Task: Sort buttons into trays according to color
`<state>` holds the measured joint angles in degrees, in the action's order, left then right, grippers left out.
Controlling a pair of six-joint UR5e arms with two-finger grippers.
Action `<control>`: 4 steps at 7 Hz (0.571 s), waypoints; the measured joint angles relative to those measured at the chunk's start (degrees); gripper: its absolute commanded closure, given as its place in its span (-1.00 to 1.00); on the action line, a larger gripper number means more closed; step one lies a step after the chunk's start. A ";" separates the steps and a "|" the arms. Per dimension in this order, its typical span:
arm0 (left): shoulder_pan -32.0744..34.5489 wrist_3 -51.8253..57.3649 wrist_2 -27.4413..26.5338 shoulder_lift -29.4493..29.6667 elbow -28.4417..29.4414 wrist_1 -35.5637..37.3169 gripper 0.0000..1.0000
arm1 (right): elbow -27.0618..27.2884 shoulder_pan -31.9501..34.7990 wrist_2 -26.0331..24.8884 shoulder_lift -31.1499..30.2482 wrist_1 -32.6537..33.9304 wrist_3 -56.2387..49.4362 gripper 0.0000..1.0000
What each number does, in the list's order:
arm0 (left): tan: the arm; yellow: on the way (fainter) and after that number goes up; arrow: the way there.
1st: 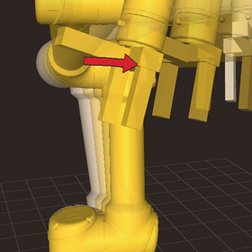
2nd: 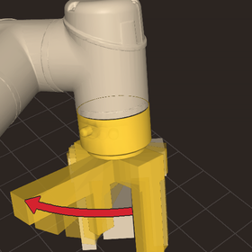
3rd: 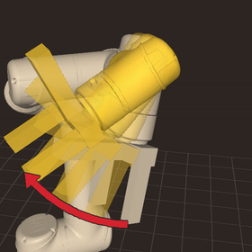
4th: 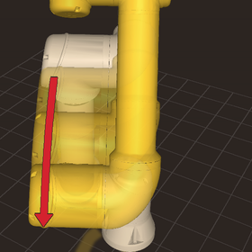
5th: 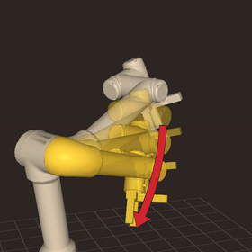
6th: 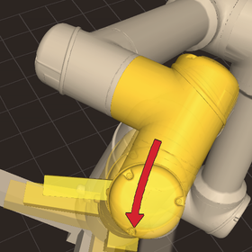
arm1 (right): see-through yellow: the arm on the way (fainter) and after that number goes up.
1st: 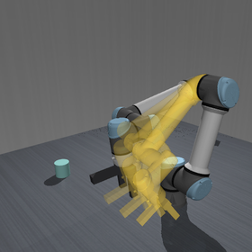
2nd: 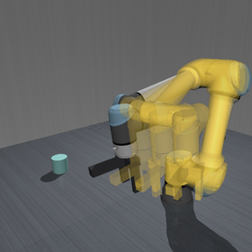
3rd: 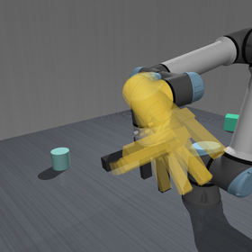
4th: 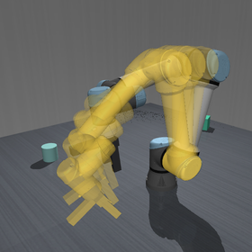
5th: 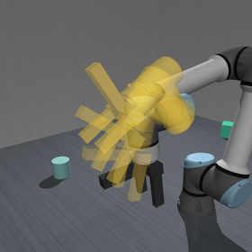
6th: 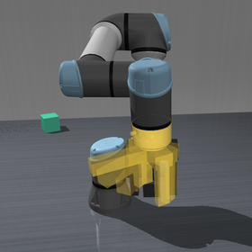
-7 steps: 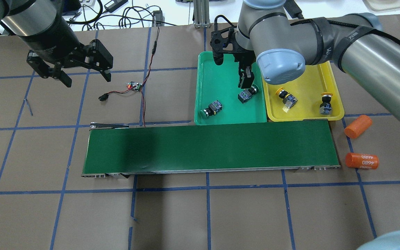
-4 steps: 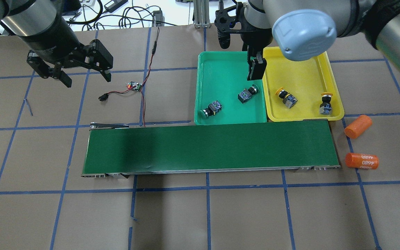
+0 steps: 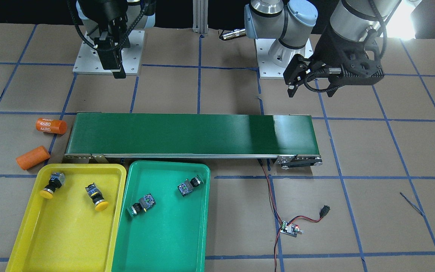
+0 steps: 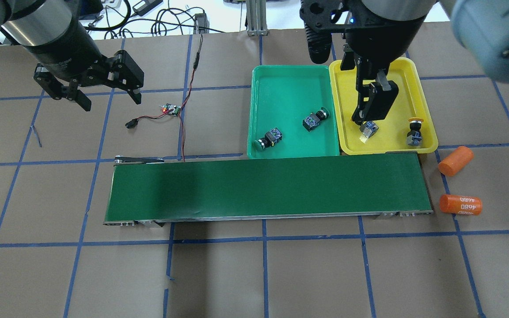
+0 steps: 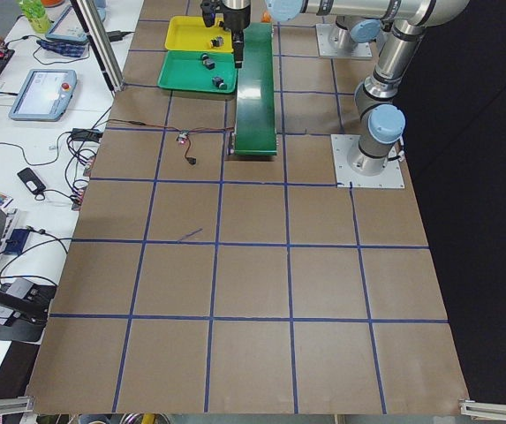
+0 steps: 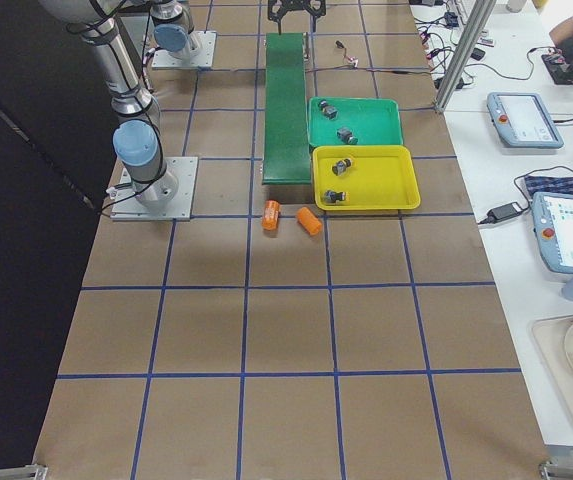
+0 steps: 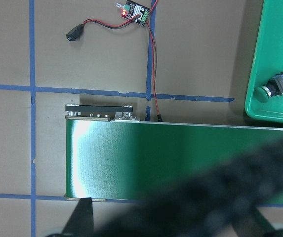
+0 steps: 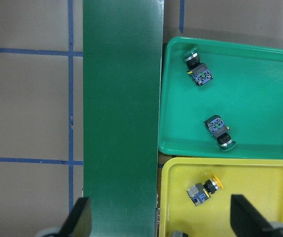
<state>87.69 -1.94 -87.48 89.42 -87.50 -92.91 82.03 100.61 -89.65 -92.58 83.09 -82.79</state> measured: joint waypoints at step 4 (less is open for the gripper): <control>0.04 0.93 -0.05 -0.03 -0.10 0.09 -1.00 | 3.16 -0.06 0.53 0.81 2.02 3.93 -1.00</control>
<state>87.73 -1.01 -87.53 89.39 -87.60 -92.81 85.18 100.55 -89.12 -91.77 85.11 -78.86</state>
